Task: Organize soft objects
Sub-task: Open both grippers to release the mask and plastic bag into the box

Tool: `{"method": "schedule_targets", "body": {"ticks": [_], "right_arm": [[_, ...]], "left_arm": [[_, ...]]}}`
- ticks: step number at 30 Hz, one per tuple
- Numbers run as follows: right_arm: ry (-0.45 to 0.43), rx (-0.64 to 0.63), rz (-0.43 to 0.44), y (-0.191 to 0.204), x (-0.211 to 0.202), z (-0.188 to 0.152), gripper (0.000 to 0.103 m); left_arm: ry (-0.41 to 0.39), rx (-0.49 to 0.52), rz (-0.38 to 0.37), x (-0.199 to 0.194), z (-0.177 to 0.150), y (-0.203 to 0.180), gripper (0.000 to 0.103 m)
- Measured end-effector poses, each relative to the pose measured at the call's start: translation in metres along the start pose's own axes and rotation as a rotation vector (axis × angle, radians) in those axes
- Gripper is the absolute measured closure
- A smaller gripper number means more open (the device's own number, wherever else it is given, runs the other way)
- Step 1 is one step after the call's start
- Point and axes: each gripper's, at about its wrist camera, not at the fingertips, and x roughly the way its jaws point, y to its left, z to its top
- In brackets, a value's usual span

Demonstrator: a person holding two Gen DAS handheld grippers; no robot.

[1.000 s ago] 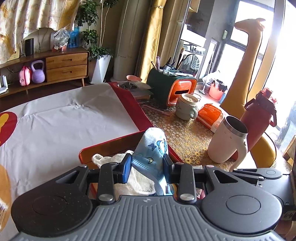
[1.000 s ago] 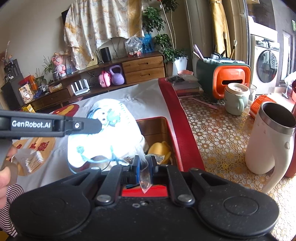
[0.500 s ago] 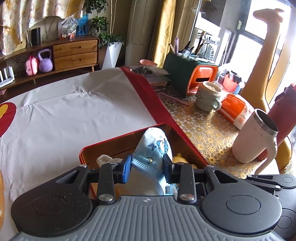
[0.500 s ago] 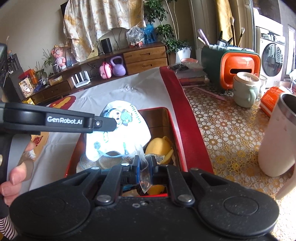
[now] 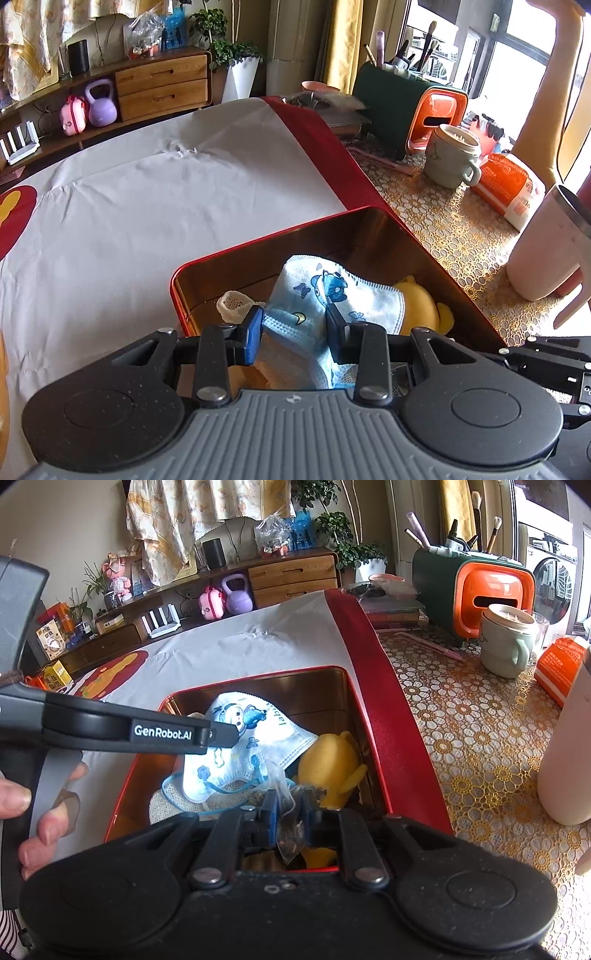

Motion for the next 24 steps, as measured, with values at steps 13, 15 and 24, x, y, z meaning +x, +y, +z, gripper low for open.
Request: {"method": "schedule_targets", "body": {"ticks": [13,15,24], "right_arm": [[0.008,0.008,-0.015,0.001,-0.006,-0.002,0.069],[0.006,0.005,-0.016,0.003,-0.009,-0.002,0.067],[-0.018,0.009,-0.026,0.006,-0.026,0.002,0.056]], "left_arm": [[-0.009,0.007,0.017,-0.012,-0.002,0.000,0.027],[-0.011,0.013,0.019,-0.015,-0.003,-0.002,0.027],[-0.037,0.011,0.010,-0.042,-0.007,-0.001,0.027]]}}
